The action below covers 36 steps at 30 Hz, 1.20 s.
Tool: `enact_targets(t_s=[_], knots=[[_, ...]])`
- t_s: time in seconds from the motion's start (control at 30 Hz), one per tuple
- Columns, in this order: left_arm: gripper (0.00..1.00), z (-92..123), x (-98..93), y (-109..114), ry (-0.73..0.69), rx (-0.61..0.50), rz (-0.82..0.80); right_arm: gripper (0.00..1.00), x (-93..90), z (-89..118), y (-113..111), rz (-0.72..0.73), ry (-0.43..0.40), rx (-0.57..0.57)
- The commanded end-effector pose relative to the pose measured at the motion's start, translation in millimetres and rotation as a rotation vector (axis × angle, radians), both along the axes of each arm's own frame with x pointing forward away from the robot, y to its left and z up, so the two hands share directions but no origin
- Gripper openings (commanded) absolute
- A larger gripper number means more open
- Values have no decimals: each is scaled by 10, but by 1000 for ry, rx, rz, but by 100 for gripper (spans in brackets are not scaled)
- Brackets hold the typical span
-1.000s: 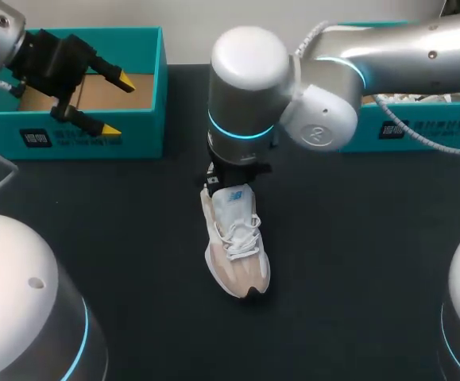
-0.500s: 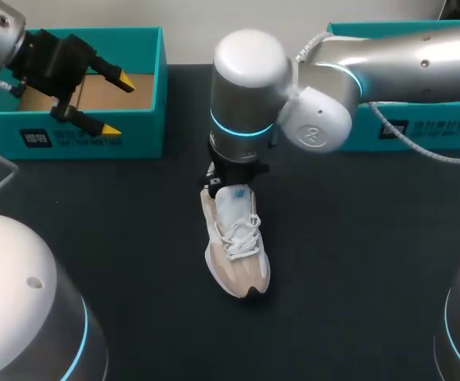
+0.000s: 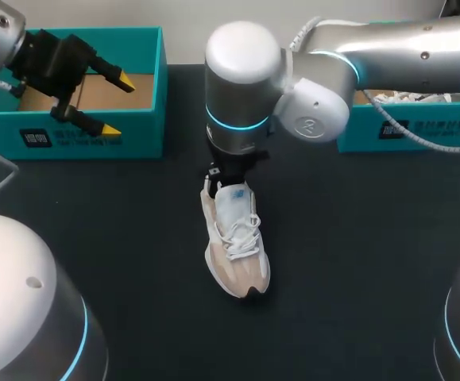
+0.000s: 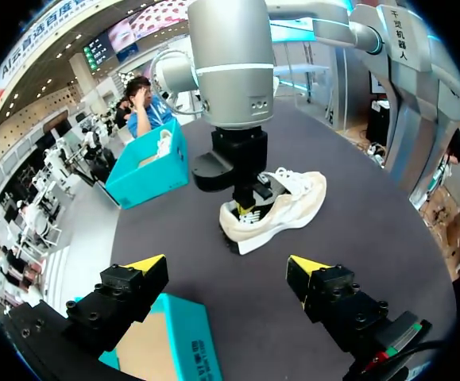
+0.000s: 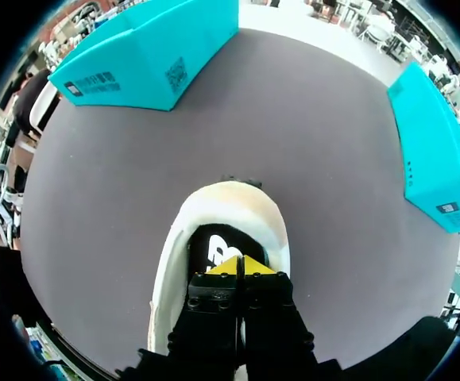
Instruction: Take the shoe out of the shoebox, open the shoe tongue, remove and reinsert the insole, then place the shoe into the shoebox
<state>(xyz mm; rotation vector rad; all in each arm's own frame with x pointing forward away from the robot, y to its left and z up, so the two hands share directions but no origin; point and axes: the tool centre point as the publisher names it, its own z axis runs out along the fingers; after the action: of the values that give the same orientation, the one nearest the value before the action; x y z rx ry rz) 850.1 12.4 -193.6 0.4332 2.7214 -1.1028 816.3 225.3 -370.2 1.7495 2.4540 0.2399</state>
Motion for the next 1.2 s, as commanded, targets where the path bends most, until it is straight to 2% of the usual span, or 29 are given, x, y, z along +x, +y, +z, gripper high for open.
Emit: enact_targets(t_s=[0.03,0.23,0.4,0.53,0.73,0.8,1.0,1.2], knots=[[100,0,-1,5,0,3,-1,0,62,-192,61,24,33,24],[100,0,-1,5,0,3,-1,0,-26,-205,131,51,50,27],[100,0,-1,5,0,3,-1,0,-109,-16,61,28,21,-35],[100,0,-1,5,0,3,-1,0,-57,89,-5,-2,-42,-75],[100,0,-1,5,0,3,-1,0,139,-71,-66,1,-117,-145],[100,0,-1,5,0,3,-1,0,187,-158,-67,14,-114,-158],[100,0,-1,5,0,3,-1,0,183,-238,58,26,-87,-127],[100,0,-1,5,0,3,-1,0,121,-331,63,33,-53,-105]])
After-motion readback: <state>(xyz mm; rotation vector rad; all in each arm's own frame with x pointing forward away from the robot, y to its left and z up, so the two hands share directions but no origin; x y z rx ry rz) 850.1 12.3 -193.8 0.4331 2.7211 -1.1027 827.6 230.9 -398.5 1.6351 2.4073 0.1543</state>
